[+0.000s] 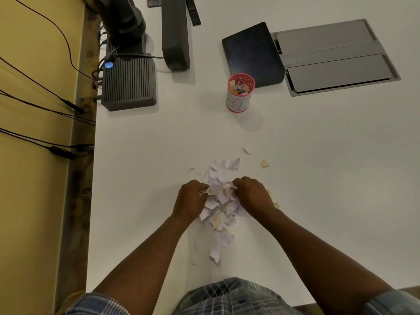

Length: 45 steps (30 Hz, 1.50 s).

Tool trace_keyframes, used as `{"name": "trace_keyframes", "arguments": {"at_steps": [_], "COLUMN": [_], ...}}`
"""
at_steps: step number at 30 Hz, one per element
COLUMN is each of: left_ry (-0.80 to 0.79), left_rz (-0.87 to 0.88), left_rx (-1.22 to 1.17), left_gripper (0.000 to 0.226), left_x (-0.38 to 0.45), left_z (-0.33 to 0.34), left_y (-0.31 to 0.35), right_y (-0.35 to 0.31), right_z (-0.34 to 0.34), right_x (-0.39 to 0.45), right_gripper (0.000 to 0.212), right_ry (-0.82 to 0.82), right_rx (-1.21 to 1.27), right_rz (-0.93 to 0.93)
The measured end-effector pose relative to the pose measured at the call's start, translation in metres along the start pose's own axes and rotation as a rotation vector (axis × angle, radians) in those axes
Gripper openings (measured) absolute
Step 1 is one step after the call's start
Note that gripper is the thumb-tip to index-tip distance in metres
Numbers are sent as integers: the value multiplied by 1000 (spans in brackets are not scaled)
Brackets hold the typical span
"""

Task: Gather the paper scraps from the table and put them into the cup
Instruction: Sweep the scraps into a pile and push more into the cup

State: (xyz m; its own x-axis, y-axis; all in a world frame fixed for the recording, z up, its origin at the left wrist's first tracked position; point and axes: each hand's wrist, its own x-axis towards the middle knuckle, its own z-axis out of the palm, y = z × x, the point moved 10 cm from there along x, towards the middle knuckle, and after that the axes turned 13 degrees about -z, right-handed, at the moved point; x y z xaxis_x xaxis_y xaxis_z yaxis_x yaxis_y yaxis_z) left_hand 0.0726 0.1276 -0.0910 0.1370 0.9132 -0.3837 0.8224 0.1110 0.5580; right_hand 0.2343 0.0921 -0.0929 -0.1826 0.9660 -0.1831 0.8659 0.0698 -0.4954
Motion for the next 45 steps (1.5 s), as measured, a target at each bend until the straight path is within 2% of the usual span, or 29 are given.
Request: {"name": "trace_keyframes", "arguments": {"at_steps": [3, 10, 14, 17, 21, 29, 34, 37, 40, 43, 45], "left_ry": [57, 126, 151, 121, 98, 144, 214, 232, 231, 222, 237], "left_rz": [-43, -160, -169, -191, -212, -55, 15, -11, -30, -41, -57], "left_rx": [-108, -295, -263, -212, -194, -242, -295, -331, -361, -354, -346], "left_gripper": [23, 21, 25, 24, 23, 20, 16, 16, 15, 16, 17], "left_x": [2, 14, 24, 32, 41, 95, 146, 174, 190, 195, 195], "left_z": [-19, -54, -62, -54, -46, -78, -105, -111, -110, -104, -101], "left_y": [-4, -7, 0, 1, 3, 79, 138, 153, 155, 148, 141], "right_y": [10, 28, 35, 35, 37, 49, 65, 69, 68, 70, 69], "right_z": [-18, -55, -68, -68, -71, -142, -200, -223, -225, -201, -187], "right_x": [-3, -6, -2, 3, 8, 64, 126, 161, 197, 225, 233], "right_gripper": [9, 11, 9, 7, 12, 9, 21, 26, 21, 13, 20], "right_ry": [66, 201, 264, 251, 281, 449, 579, 659, 570, 318, 194], "right_rx": [82, 182, 262, 278, 276, 281, 238, 212, 96, -94, -114], "right_rz": [32, 96, 143, 148, 149, 119, 120, 77, 22, 6, 10]}}
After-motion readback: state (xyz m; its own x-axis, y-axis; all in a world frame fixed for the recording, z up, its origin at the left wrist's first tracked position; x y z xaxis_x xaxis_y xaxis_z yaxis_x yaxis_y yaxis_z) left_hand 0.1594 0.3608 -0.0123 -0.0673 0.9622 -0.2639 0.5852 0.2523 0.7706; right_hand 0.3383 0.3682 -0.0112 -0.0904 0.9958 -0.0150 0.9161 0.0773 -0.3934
